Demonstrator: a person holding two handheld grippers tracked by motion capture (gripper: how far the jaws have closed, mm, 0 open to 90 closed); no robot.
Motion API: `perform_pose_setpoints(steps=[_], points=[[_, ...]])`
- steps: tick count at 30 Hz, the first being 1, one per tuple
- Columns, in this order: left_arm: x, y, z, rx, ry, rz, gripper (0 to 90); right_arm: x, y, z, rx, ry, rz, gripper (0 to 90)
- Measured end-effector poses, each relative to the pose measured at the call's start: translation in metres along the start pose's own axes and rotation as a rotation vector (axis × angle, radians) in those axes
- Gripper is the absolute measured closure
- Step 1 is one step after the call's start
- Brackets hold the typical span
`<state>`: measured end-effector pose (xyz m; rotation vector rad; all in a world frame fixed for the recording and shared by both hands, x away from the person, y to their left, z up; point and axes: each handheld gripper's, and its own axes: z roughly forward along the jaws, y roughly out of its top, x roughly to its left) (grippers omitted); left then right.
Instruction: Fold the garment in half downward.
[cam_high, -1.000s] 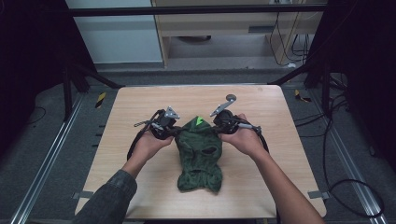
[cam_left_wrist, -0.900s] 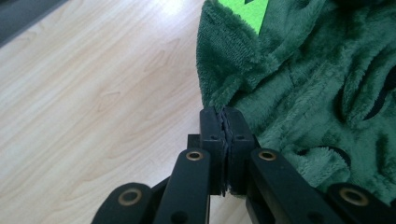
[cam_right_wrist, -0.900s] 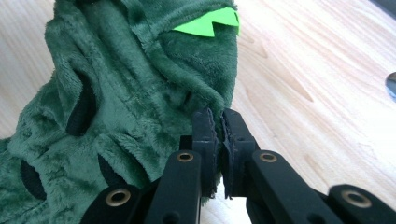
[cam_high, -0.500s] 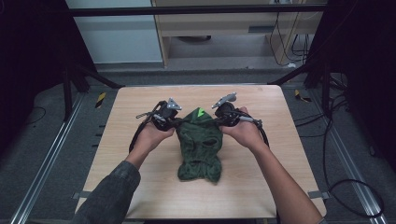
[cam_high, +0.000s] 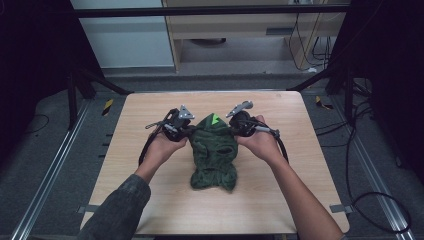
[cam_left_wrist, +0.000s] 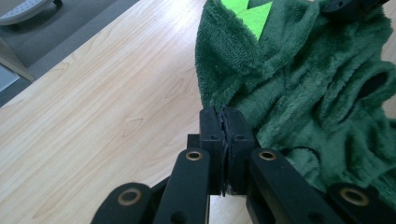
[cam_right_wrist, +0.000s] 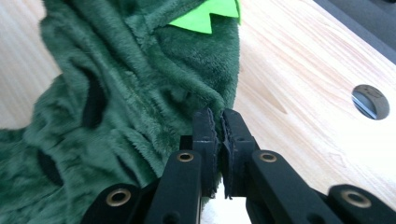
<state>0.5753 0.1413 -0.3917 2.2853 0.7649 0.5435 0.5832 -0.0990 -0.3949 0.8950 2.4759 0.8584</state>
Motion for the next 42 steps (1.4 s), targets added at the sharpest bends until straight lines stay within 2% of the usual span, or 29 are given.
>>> perform_pose_setpoints(steps=[3, 5, 10, 15, 19, 24, 28, 33, 37, 42], points=[[-0.003, -0.006, -0.001, 0.002, -0.005, 0.001, 88.3, 0.006, -0.004, -0.002, -0.009, 0.002, -0.015, 85.6], [-0.005, -0.009, -0.002, -0.004, -0.009, -0.015, 88.3, 0.01, -0.006, -0.005, -0.017, -0.003, -0.02, 85.5], [-0.012, -0.017, -0.008, -0.011, -0.014, -0.013, 88.4, 0.021, -0.016, -0.009, -0.03, 0.006, -0.035, 85.5], [-0.023, -0.024, -0.012, 0.001, -0.013, 0.021, 88.5, 0.029, -0.025, -0.011, -0.043, 0.013, -0.048, 85.4], [-0.026, -0.031, -0.013, -0.015, -0.023, -0.002, 88.4, 0.036, -0.029, -0.012, -0.05, 0.018, -0.054, 85.2], [-0.037, -0.037, -0.018, -0.034, -0.038, 0.008, 88.4, 0.047, -0.038, -0.017, -0.057, 0.015, -0.091, 85.0], [-0.047, -0.044, -0.021, -0.046, -0.053, 0.009, 88.4, 0.055, -0.048, -0.021, -0.073, 0.02, -0.099, 84.6], [-0.057, -0.057, -0.019, -0.031, -0.067, 0.011, 88.4, 0.065, -0.061, -0.022, -0.081, 0.033, -0.111, 84.7], [-0.06, -0.064, -0.019, -0.035, -0.08, 0.002, 88.4, 0.069, -0.067, -0.022, -0.078, 0.037, -0.122, 84.3], [-0.061, -0.066, -0.022, -0.048, -0.075, -0.005, 88.4, 0.073, -0.071, -0.025, -0.089, 0.037, -0.12, 84.1]])
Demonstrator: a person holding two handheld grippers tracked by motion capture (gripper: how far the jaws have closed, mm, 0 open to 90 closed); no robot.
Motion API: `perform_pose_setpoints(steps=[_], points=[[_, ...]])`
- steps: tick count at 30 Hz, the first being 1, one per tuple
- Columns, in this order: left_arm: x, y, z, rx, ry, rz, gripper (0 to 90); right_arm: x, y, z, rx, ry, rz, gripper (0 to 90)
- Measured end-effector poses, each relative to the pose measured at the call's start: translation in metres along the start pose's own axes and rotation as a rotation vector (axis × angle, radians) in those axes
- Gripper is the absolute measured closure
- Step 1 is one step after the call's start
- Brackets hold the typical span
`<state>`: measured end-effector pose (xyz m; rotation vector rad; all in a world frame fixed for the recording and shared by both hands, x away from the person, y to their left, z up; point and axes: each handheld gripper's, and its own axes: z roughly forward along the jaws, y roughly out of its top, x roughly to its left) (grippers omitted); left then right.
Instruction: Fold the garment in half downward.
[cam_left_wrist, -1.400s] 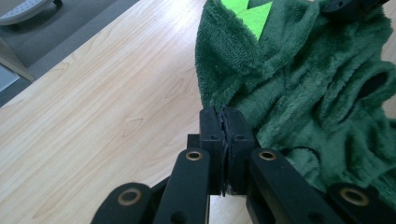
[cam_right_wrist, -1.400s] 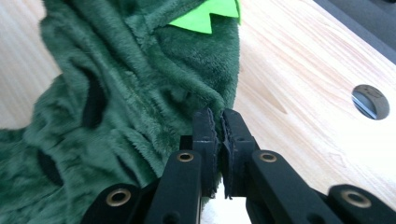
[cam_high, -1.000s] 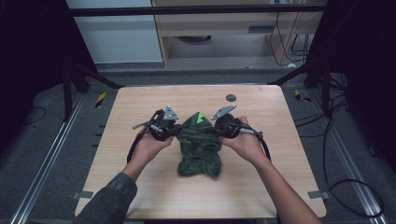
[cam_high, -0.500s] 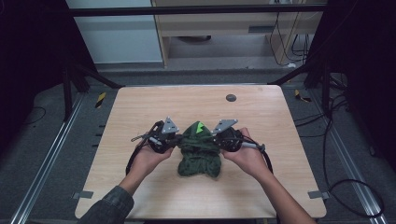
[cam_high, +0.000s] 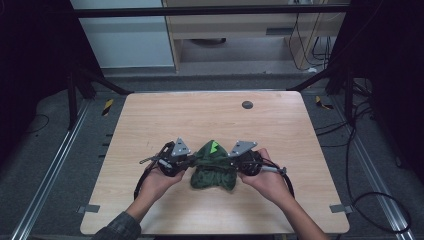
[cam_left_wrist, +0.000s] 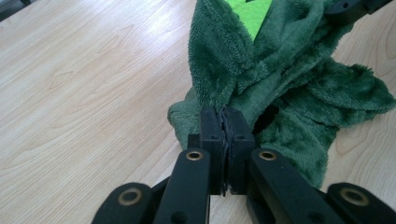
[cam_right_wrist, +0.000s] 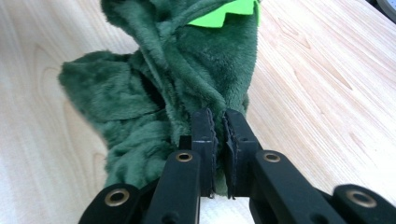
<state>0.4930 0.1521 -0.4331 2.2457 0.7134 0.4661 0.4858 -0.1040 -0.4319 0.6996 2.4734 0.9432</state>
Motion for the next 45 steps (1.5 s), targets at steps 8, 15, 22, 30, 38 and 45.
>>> perform_pose_setpoints(steps=[8, 15, 22, 30, 38, 45], points=[[-0.008, -0.005, -0.003, -0.011, -0.004, 0.011, 88.3, 0.01, -0.006, -0.005, -0.002, -0.005, -0.032, 84.1], [-0.012, -0.009, -0.006, -0.016, -0.004, 0.013, 88.2, 0.015, -0.01, -0.009, -0.01, -0.02, -0.046, 83.4], [-0.016, -0.015, -0.004, -0.018, -0.002, 0.007, 87.9, 0.018, -0.015, -0.007, -0.012, -0.017, -0.04, 83.6], [-0.017, -0.017, -0.004, -0.018, -0.004, 0.007, 87.7, 0.022, -0.016, -0.006, -0.004, -0.014, -0.042, 82.9], [-0.021, -0.023, -0.004, -0.019, -0.008, 0.007, 86.7, 0.026, -0.018, -0.008, -0.002, -0.012, -0.058, 81.7], [-0.024, -0.028, -0.002, -0.022, -0.012, 0.007, 86.3, 0.032, -0.021, -0.009, 0.004, -0.008, -0.07, 81.2]])
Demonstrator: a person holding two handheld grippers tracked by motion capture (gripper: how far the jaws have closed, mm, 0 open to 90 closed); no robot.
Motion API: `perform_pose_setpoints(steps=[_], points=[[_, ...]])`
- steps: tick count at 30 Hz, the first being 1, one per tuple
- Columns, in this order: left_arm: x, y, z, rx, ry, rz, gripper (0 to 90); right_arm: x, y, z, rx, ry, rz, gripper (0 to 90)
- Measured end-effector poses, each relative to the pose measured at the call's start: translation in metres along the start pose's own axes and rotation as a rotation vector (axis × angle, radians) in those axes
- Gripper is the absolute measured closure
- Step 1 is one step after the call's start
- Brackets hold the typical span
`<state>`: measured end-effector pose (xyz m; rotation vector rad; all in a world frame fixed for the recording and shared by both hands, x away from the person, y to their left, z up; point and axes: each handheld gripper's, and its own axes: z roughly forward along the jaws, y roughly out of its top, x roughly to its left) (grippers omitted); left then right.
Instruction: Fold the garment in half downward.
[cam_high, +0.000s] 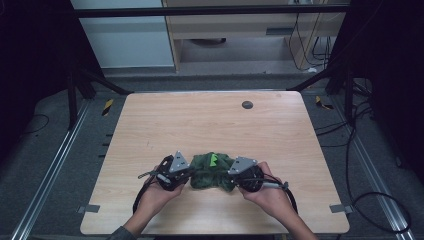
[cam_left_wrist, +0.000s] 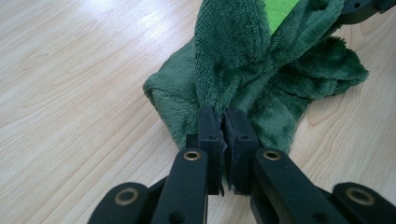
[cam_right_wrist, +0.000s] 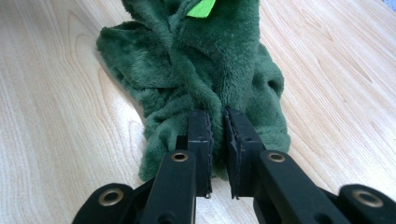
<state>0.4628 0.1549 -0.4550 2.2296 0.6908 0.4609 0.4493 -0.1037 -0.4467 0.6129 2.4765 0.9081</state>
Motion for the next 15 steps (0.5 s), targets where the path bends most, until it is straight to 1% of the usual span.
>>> perform_pose_setpoints(steps=[5, 6, 9, 14, 15], points=[[-0.003, -0.004, 0.0, 0.0, 0.007, 0.008, 85.0, 0.003, -0.001, 0.0, 0.001, 0.0, -0.005, 80.4], [-0.004, -0.006, 0.0, 0.001, 0.004, 0.004, 85.0, 0.004, -0.002, 0.0, 0.005, 0.001, -0.011, 80.1], [-0.005, -0.008, 0.0, 0.0, 0.003, 0.001, 84.8, 0.006, -0.003, 0.0, 0.011, 0.001, -0.008, 79.2], [-0.007, -0.012, 0.002, 0.003, -0.004, -0.001, 85.9, 0.008, -0.007, 0.0, 0.01, 0.0, -0.007, 79.0], [-0.008, -0.012, 0.002, 0.002, -0.001, 0.0, 86.2, 0.008, -0.008, -0.001, 0.008, 0.001, -0.007, 79.1]])
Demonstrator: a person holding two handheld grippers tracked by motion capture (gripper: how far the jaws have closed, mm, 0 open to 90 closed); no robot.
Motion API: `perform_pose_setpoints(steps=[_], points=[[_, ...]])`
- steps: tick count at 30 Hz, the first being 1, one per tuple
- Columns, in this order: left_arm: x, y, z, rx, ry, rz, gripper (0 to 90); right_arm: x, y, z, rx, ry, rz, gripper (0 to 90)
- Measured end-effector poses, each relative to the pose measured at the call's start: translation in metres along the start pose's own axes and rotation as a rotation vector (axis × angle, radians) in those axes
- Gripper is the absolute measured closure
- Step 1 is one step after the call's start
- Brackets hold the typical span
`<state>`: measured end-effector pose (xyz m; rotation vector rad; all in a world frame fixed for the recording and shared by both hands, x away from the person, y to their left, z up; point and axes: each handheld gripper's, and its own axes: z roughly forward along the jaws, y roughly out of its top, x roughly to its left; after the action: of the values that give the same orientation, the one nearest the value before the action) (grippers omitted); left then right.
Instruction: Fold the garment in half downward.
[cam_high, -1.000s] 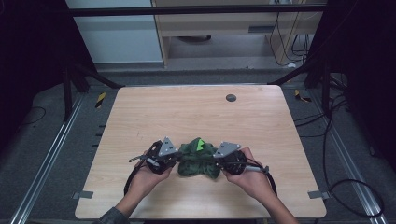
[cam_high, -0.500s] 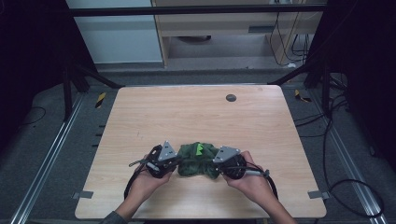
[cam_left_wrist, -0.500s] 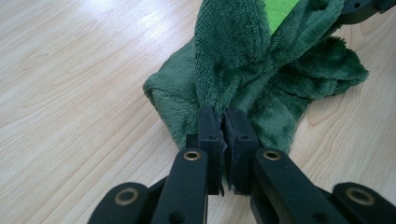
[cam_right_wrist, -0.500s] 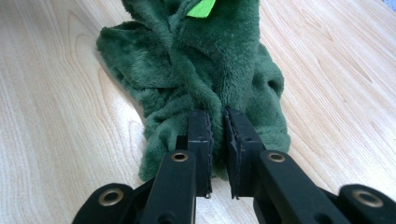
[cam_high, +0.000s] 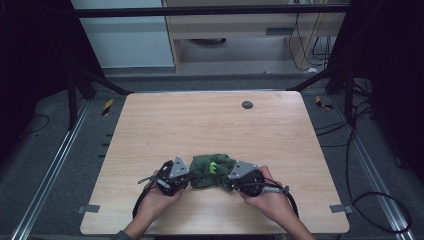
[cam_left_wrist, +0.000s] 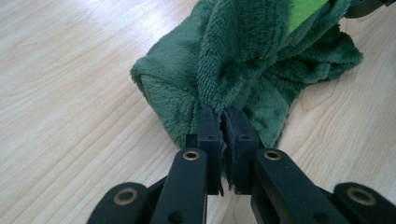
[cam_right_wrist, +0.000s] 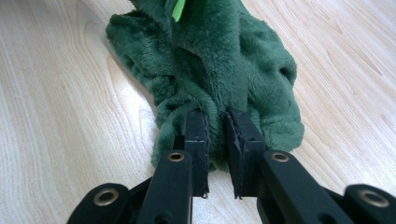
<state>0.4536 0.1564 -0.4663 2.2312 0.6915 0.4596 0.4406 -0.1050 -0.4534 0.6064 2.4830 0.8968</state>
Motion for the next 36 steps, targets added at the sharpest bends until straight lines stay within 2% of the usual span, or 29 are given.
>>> perform_pose_setpoints(steps=[13, 26, 29, 32, 36], points=[[-0.0025, -0.0047, 0.0028, 0.006, -0.003, -0.002, 84.0, 0.0031, -0.005, -0.0012, -0.008, 0.0, 0.021, 74.7], [-0.003, -0.0071, 0.0045, -0.002, 0.014, 0.006, 79.6, 0.0049, -0.0071, -0.0008, -0.008, -0.005, 0.027, 70.1], [-0.0023, -0.0064, 0.0059, -0.001, 0.013, 0.006, 81.7, 0.0043, -0.0076, 0.0, -0.006, -0.004, 0.029, 72.7], [-0.0012, -0.005, 0.0065, -0.006, 0.015, 0.0, 87.0, 0.0029, -0.0074, 0.0007, -0.012, 0.001, 0.031, 80.2], [-0.0009, -0.0031, 0.0035, -0.02, 0.02, -0.002, 88.8, 0.0019, -0.0058, -0.0013, -0.021, -0.005, 0.034, 82.7]])
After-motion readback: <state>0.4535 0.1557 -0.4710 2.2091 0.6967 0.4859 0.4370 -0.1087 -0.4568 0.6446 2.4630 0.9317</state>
